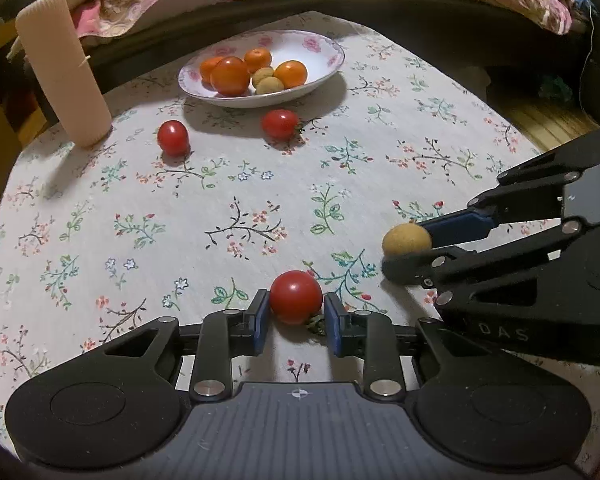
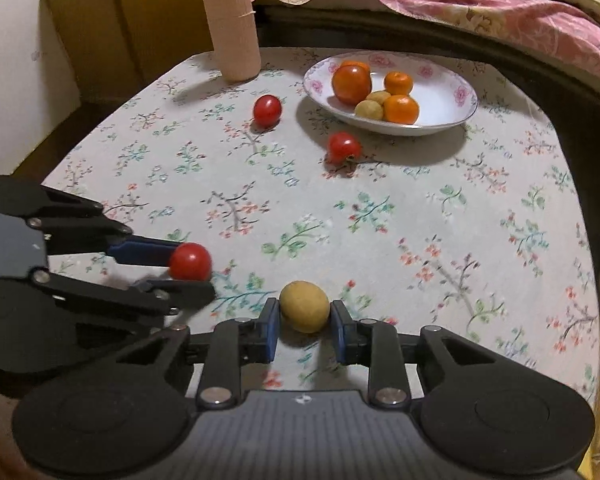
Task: Organize fruits
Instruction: 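Carry the cherry tomato with the left tool while the right carries the yellow fruit to the plate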
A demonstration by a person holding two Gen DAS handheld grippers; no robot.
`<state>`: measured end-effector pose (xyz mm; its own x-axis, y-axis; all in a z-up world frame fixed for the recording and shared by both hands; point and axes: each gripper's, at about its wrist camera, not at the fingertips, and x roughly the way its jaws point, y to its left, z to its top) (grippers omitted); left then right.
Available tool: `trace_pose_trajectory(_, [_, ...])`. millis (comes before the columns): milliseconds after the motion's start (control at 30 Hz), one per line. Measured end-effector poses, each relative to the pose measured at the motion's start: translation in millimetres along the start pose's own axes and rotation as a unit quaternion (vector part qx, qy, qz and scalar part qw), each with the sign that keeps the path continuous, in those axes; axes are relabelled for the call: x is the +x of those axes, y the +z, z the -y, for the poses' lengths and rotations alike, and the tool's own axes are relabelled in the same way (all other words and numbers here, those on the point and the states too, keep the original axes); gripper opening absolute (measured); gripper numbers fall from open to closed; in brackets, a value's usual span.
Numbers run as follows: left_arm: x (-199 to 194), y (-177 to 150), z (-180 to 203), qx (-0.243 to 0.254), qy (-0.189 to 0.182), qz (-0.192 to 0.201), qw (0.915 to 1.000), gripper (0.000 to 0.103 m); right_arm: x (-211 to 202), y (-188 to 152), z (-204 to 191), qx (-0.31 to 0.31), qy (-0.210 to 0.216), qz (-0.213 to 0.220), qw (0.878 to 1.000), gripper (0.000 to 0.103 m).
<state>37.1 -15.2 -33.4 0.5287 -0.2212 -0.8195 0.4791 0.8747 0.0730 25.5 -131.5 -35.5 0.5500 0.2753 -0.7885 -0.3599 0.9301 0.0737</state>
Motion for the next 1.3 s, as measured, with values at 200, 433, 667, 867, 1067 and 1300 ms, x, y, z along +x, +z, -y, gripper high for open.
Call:
trace_pose_trajectory(200, [-7.5,-0.3,4.4,0.006,-0.010,0.001,0.9999,0.035,-9.6,-1.6,-3.8,0.019,-0.007,-0.005,1.000,0.029])
trace_pose_trajectory(433, [-21.1,7.2,-1.7,-0.010,-0.008,0.026,0.9996,0.035,-29.4,8.5,-8.9,0.015,-0.022,0.012,1.000,0.029])
trace_pose_trajectory(667, [-15.6,31.5,-12.8,-0.031,-0.012,0.042,0.9986,0.035,-31.4,27.3,2.8,0.025,-0.003,0.032,0.999,0.029])
trace_pose_trajectory(867, [-3.8,66.0,-24.8,-0.041,-0.012,0.058,0.9974,0.035,-24.5,57.4,26.1,0.033,0.010,0.047,0.998,0.029])
trace_pose_trajectory(1067, [15.9,98.7,-38.7,-0.050,-0.005,0.066,0.9966,0.034,-6.9,89.3,53.7,0.048,0.020,0.053,0.997,0.029])
trace_pose_trajectory(1300, [41.6,123.2,-50.8,-0.047,0.014,0.065,0.9967,0.034,18.9,120.8,72.9,0.048,0.021,0.061,0.997,0.029])
